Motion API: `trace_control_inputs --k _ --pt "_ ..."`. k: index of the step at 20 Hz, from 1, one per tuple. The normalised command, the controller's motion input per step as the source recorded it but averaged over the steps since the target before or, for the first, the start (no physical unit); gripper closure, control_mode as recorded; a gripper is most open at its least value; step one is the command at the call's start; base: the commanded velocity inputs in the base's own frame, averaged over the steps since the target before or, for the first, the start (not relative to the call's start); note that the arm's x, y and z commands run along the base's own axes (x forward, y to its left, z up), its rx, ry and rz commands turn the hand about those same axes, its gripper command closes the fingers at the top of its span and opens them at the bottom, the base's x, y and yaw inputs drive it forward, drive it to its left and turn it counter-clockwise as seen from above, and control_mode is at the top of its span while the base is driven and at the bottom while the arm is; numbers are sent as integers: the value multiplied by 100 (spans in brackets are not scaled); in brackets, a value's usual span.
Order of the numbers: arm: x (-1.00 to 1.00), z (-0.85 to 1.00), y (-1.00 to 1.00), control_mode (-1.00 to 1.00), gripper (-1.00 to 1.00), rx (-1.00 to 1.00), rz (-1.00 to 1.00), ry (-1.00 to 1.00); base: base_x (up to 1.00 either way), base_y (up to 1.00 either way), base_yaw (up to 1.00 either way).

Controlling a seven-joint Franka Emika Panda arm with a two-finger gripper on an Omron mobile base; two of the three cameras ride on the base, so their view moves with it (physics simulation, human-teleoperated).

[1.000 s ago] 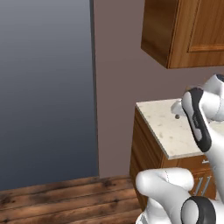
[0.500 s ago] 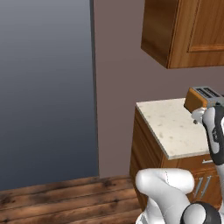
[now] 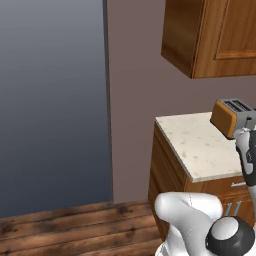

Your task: Take the tongs from the drawer on the right and place them on the dining counter next to the tray containing the kebab skewer.

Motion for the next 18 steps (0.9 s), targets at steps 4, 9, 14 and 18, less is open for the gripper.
trace_control_inputs --k 4,9,14,18 --pt "0 -28 -65 -100 -100 0 -14 0 0 0 0" --pt "-1 -30 -46 -100 -100 12 -8 -2 0 0 0" --pt "-2 -38 -27 -100 -100 16 -5 -9 0 0 0" --pt "-11 -27 -26 -100 -100 22 -3 -15 0 0 0"
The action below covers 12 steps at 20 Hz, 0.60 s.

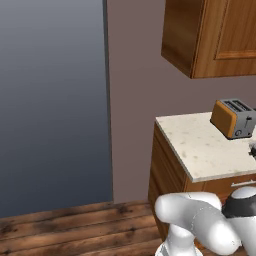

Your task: Take the tongs from the drawer on the right and place them on the dining counter next to the tray containing the kebab skewer.

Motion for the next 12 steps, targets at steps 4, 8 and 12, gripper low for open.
trace_control_inputs --k 4,8,12 --pt "-10 -20 -30 -100 -100 20 -2 -12 0 0 0" --pt "-16 -28 -27 -100 -100 11 -1 -10 0 0 0" --pt "-12 -33 -15 -100 -100 7 -1 -9 0 0 0"
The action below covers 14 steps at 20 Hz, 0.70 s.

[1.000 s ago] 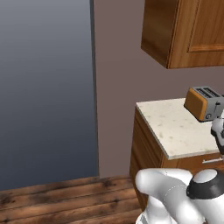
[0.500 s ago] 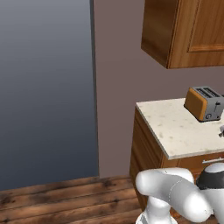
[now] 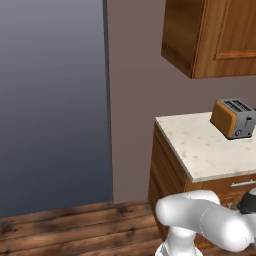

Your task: Take the tongs from the drawer on the right and place them on the dining counter next to the tray containing the kebab skewer.

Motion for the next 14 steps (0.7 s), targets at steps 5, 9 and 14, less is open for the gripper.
trace_control_inputs --k 5,9,14 --pt "-9 -34 -9 -100 -100 8 0 -10 0 0 0" --pt "-1 -31 -1 -100 -100 3 0 -8 0 0 0" --pt "0 -31 0 -100 -100 0 0 -4 0 0 0"
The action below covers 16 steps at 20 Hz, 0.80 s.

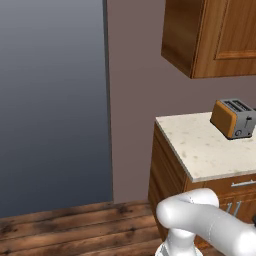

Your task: Take the tongs from the drawer on the right and place them on the dining counter next to the tray containing the kebab skewer.

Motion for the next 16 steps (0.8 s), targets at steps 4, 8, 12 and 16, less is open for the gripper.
trace_control_inputs --k 4,8,12,16 --pt "0 -28 0 -100 -100 0 0 -4 0 0 0" --pt "0 -22 0 -100 -100 0 0 -1 0 0 0" --pt "0 -22 0 -100 -100 0 0 0 0 0 0" --pt "0 -20 0 -100 -100 0 0 0 0 0 0"
